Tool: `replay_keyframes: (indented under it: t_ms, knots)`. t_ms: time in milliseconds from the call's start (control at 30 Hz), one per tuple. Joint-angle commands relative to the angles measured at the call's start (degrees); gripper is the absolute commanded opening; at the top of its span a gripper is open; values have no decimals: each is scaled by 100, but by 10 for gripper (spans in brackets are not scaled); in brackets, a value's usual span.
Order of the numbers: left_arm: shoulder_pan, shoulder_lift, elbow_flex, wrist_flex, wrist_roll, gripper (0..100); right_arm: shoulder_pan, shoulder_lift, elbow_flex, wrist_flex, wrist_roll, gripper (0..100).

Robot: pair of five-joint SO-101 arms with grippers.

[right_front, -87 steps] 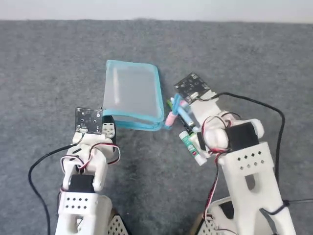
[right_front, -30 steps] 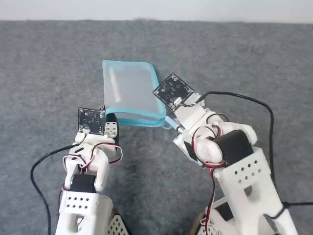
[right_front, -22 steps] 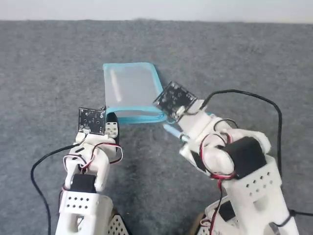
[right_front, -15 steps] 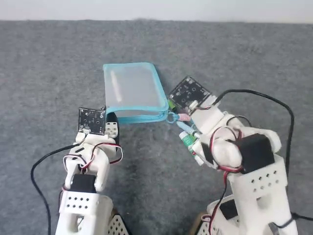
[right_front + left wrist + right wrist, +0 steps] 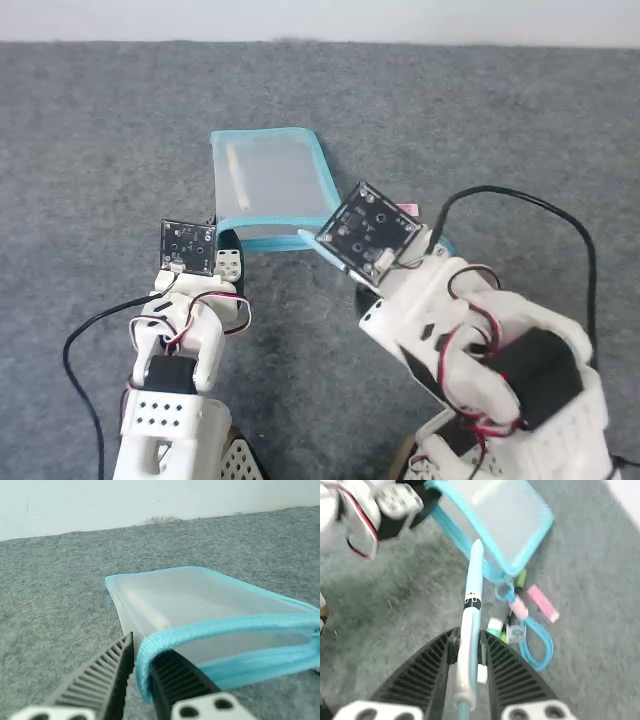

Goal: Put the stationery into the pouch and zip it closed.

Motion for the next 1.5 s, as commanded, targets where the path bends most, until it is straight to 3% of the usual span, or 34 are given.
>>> replay_keyframes:
  t_ms: [0, 533, 900, 1100, 1300, 1467]
  knots:
    - [44, 70, -110, -246, -44, 10, -189, 163, 475, -760, -88, 7]
    - [53, 79, -110, -246, -44, 10, -198, 549, 1319, -1956, -132, 7]
    - [53, 97, -110, -237, -44, 10, -4, 2193, 1310, -3978, -1380, 7]
    - [53, 97, -110, -237, -44, 10, 119, 2844, 923, -4268, -1670, 12]
    - [53, 97, -101, -229, -44, 10, -321, 3758, 352, -4251, -1556, 210]
    - [53, 97, -75, -229, -44, 10, -286, 4092, -132, -3714, -1310, 370]
